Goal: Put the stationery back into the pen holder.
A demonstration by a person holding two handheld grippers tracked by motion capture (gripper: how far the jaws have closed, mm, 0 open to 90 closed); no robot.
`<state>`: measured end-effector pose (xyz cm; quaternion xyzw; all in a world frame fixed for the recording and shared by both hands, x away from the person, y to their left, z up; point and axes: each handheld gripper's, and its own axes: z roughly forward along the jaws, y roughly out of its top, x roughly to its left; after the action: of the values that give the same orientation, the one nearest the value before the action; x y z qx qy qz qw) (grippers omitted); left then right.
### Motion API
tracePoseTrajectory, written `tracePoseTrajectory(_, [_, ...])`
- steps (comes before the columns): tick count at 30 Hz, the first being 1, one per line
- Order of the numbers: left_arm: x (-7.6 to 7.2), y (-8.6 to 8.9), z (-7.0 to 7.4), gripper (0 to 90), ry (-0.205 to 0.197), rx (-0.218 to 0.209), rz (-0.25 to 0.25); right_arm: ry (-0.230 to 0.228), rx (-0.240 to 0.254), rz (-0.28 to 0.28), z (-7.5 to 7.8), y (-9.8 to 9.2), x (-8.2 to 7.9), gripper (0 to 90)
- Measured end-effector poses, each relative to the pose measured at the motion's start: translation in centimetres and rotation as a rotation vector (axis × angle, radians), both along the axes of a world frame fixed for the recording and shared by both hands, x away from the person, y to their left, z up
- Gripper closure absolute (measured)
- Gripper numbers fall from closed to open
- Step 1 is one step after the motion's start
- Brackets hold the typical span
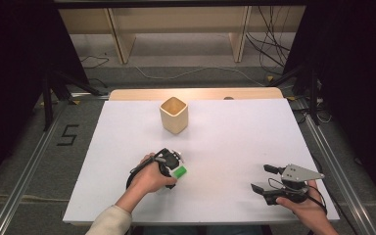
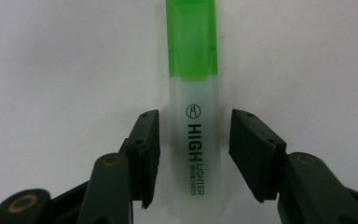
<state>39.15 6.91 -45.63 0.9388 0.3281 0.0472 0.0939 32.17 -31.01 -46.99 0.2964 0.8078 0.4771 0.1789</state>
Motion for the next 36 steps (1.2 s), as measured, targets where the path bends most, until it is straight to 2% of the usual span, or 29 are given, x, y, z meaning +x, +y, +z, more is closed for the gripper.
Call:
tracePoseTrajectory(5, [0.29,-0.13,-0.25,55.2,0.010,0.020,-0.001,0.000,-0.001,0.000,0.00,0.00,-0.01,17.2])
tracePoseTrajectory(9, [0.32,-0.21,-0.29,57.8,0.017,0.007,0.021,-0.002,0.000,0.001,-0.02,0.01,0.02,17.2])
tracePoseTrajectory(20, [0.67,-0.07,-0.22,65.5,0.049,-0.002,0.034,0.001,-0.001,0.003,-0.05,0.02,0.03,17.2])
tracePoseTrajectory(36, [0.58,-0.19,-0.19,66.0,0.043,0.003,0.041,0.009,0.000,0.001,-0.04,0.02,-0.04,17.2])
